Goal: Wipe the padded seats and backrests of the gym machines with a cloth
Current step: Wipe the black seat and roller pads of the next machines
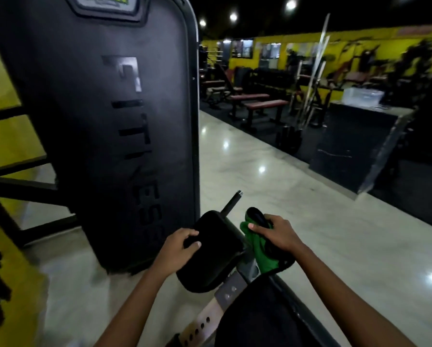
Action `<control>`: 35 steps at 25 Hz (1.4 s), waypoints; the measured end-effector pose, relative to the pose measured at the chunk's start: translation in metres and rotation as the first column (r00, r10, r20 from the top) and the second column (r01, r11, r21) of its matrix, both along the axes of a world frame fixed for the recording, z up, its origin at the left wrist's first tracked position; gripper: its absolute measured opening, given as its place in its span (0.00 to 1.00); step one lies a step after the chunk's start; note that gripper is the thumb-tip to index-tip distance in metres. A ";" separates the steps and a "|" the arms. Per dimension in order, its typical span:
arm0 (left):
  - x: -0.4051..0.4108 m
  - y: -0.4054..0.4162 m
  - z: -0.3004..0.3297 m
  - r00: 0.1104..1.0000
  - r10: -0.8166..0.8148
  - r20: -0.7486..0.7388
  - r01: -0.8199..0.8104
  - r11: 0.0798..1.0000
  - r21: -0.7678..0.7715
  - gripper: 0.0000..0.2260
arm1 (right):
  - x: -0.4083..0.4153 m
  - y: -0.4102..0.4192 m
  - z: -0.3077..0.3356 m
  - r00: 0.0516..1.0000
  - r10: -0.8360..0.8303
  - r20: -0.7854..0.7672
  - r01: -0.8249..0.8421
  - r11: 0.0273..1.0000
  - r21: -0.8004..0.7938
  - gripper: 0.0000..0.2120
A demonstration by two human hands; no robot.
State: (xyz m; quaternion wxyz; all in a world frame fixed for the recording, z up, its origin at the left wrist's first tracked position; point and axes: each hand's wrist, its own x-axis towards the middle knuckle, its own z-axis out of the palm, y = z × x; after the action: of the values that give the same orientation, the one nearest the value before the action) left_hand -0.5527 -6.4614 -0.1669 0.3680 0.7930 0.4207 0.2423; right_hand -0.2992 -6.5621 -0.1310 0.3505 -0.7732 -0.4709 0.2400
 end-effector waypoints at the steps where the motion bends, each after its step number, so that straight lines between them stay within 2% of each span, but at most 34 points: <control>1: 0.005 0.015 -0.004 0.999 -0.041 -0.002 0.041 0.999 -0.005 0.14 | -0.001 0.006 -0.001 0.999 -0.032 0.010 0.032 0.999 -0.009 0.18; 4: 0.012 0.065 -0.009 0.990 -0.141 0.016 0.141 0.990 -0.013 0.14 | -0.010 0.030 -0.006 0.992 -0.115 0.047 0.117 0.993 -0.033 0.17; 8: 0.026 0.114 -0.023 0.985 -0.169 0.035 0.171 0.984 -0.046 0.15 | -0.022 0.053 -0.011 0.976 -0.198 0.088 0.205 0.976 -0.075 0.17; 14: 0.066 0.129 -0.068 0.977 -0.206 0.047 0.210 0.974 -0.084 0.21 | -0.016 0.087 -0.022 0.957 -0.261 0.127 0.279 0.948 -0.151 0.18; 19: 0.105 0.129 -0.098 0.991 -0.105 0.078 0.112 0.990 -0.080 0.24 | 0.013 0.122 -0.045 0.960 -0.232 0.158 0.262 0.944 -0.201 0.19; 23: 0.134 0.131 -0.126 0.998 -0.046 0.040 0.046 0.999 -0.001 0.34 | 0.038 0.145 -0.071 0.967 -0.214 0.138 0.243 0.940 -0.240 0.19; 26: 0.146 0.127 -0.147 1.000 0.018 -0.012 -0.016 0.989 0.145 0.35 | 0.049 0.157 -0.088 0.985 -0.141 0.096 0.162 0.952 -0.261 0.17; 28: 0.149 0.124 -0.156 0.998 0.046 -0.053 -0.033 0.976 0.216 0.32 | 0.048 0.159 -0.106 0.998 -0.003 0.065 0.024 0.946 -0.323 0.18; 31: 0.150 0.120 -0.163 0.993 0.099 -0.069 -0.081 0.969 0.236 0.30 | 0.039 0.148 -0.131 0.985 0.132 0.109 -0.087 0.934 -0.347 0.35; 35: 0.149 0.120 -0.168 0.986 0.155 -0.057 -0.136 0.956 0.258 0.29 | 0.041 0.141 -0.141 0.959 0.198 0.202 -0.135 0.947 -0.290 0.42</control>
State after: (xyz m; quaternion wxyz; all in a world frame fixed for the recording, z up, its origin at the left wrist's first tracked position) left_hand -0.4032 -6.3416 -0.3345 0.2283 0.8092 0.4572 0.2900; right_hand -0.2586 -6.4208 -0.2724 0.1623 -0.7937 -0.5344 0.2411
